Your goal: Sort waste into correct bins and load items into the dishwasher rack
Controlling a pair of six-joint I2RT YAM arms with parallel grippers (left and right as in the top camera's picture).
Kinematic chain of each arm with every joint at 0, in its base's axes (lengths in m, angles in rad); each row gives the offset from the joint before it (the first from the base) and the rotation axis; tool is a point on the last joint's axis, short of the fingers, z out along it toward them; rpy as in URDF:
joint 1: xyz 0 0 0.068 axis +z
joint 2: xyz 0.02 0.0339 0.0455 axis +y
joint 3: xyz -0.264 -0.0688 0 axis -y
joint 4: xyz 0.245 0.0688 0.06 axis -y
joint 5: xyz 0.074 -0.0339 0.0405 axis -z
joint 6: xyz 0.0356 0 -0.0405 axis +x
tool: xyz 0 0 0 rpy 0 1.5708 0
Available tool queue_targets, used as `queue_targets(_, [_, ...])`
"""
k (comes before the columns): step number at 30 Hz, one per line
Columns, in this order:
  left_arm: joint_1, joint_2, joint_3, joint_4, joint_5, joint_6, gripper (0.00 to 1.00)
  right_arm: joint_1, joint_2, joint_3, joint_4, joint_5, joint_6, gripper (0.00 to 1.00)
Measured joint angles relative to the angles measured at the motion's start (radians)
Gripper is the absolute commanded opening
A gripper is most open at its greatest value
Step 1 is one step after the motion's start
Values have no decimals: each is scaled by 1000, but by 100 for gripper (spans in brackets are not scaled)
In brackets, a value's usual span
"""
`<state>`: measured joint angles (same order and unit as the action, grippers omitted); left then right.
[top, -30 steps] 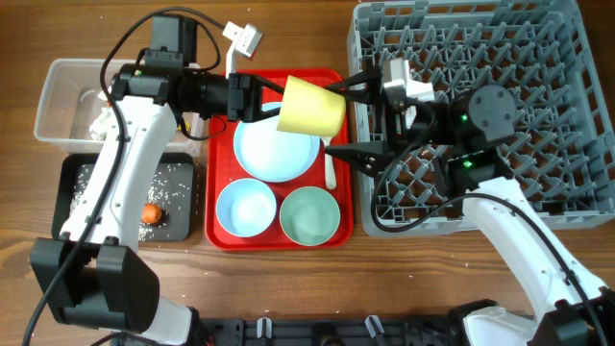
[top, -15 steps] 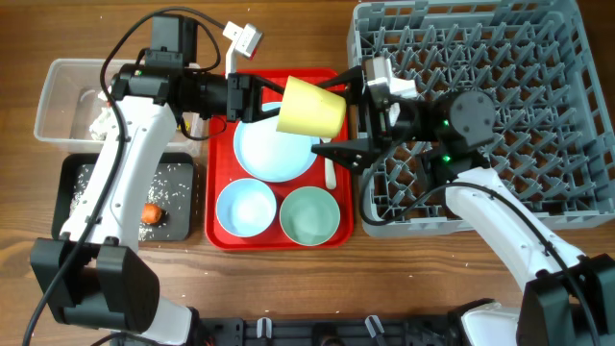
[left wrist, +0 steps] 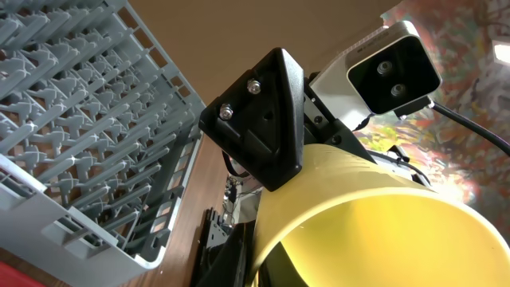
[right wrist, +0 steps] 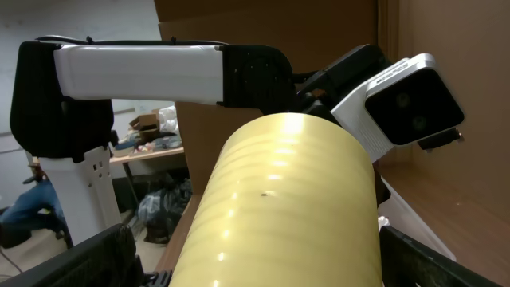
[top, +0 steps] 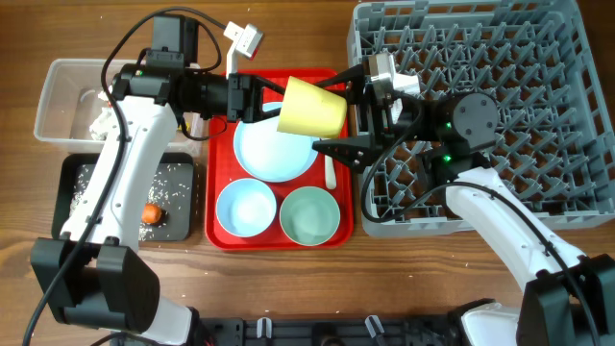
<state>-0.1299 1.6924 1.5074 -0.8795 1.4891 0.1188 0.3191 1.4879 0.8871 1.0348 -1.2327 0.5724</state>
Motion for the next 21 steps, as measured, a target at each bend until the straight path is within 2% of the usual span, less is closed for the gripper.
queue_targets(21, [0,0,0,2,-26,0,4,19,46,0,-8,21,-1,89])
